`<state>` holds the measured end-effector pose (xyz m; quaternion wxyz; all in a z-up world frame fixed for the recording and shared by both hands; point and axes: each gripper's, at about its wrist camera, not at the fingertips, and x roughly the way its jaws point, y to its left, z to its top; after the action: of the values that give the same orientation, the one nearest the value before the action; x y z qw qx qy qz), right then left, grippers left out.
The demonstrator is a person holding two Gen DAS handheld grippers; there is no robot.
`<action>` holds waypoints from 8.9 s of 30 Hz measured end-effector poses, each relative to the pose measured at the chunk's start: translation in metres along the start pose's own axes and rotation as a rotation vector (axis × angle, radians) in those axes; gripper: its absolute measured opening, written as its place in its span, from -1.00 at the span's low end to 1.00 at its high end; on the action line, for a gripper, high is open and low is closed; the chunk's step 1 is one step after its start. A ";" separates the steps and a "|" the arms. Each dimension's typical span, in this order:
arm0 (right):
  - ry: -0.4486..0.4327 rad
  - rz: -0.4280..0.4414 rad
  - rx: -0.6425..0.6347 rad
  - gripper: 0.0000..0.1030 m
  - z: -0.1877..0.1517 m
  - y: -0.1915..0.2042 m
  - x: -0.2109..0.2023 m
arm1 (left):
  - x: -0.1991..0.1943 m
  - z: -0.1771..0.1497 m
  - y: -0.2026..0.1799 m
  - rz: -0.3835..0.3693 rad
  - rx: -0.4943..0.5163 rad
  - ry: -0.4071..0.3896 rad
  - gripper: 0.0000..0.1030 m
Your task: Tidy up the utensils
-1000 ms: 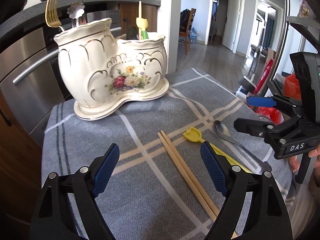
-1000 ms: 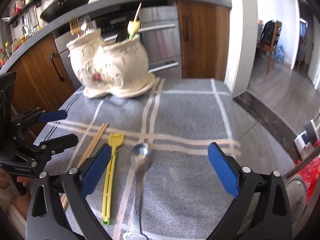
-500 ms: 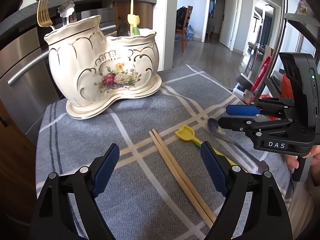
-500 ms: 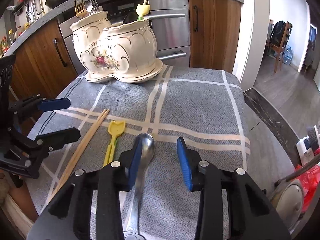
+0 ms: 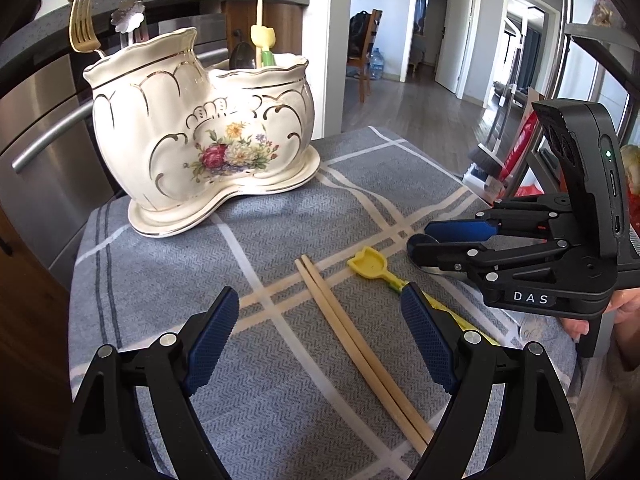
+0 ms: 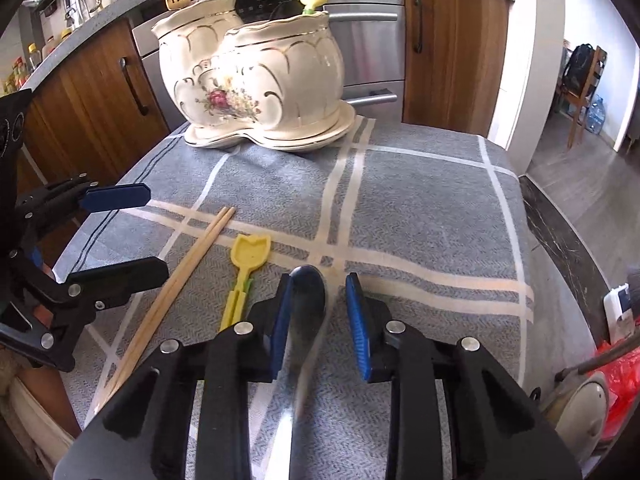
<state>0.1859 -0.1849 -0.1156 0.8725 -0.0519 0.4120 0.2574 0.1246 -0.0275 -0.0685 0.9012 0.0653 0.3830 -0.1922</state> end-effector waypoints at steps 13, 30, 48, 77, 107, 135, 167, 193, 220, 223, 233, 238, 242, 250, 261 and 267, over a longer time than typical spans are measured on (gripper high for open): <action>-0.046 0.018 0.037 -0.95 0.003 -0.003 -0.011 | 0.004 0.001 -0.002 -0.009 0.008 0.001 0.63; -0.404 -0.035 0.159 -0.95 0.005 -0.029 -0.081 | 0.008 0.004 -0.024 -0.107 -0.021 0.037 0.09; -0.418 -0.027 0.130 -0.95 0.002 -0.027 -0.088 | 0.020 0.008 -0.002 0.010 -0.080 0.049 -0.39; -0.407 0.000 0.136 -0.95 0.007 -0.022 -0.082 | 0.040 0.002 -0.006 0.108 0.051 0.146 -0.80; -0.518 -0.004 0.156 -0.95 0.083 0.005 -0.095 | -0.108 0.094 0.053 0.010 -0.074 -0.361 -0.89; -0.721 -0.224 0.010 -0.95 0.207 0.008 -0.025 | -0.060 0.216 0.116 0.184 -0.052 -0.630 -0.89; -0.647 -0.153 0.024 -0.95 0.140 0.021 -0.028 | -0.087 0.120 0.108 0.191 -0.085 -0.630 -0.89; -0.541 -0.058 0.085 -0.48 0.129 0.009 -0.021 | -0.071 0.102 0.111 0.151 -0.140 -0.504 -0.54; -0.256 -0.113 0.116 0.90 0.030 0.026 -0.073 | -0.056 0.014 0.027 0.101 -0.080 -0.163 0.53; -0.198 -0.125 0.133 0.90 0.020 0.017 -0.057 | -0.046 0.008 0.030 0.100 -0.074 -0.130 0.55; -0.004 -0.119 -0.003 0.81 -0.004 0.029 -0.001 | -0.013 -0.005 0.044 0.049 -0.090 0.009 0.55; 0.031 -0.101 -0.014 0.48 -0.006 0.034 0.010 | -0.009 -0.006 0.048 0.039 -0.107 0.026 0.55; 0.035 -0.092 -0.021 0.27 -0.002 0.037 0.012 | -0.009 -0.006 0.044 0.037 -0.086 0.028 0.55; 0.049 -0.098 -0.051 -0.17 0.008 0.050 0.021 | -0.009 -0.006 0.043 0.036 -0.086 0.028 0.55; 0.057 -0.050 -0.020 -0.79 0.009 0.049 0.019 | -0.004 -0.007 0.034 0.011 -0.060 0.046 0.55; -0.013 -0.051 0.058 -0.80 0.011 0.027 -0.001 | 0.004 -0.004 0.019 -0.051 -0.050 0.063 0.55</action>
<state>0.1798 -0.1585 -0.1047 0.8826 -0.0355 0.4123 0.2231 0.1319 -0.0097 -0.0745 0.8847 0.0391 0.4176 -0.2036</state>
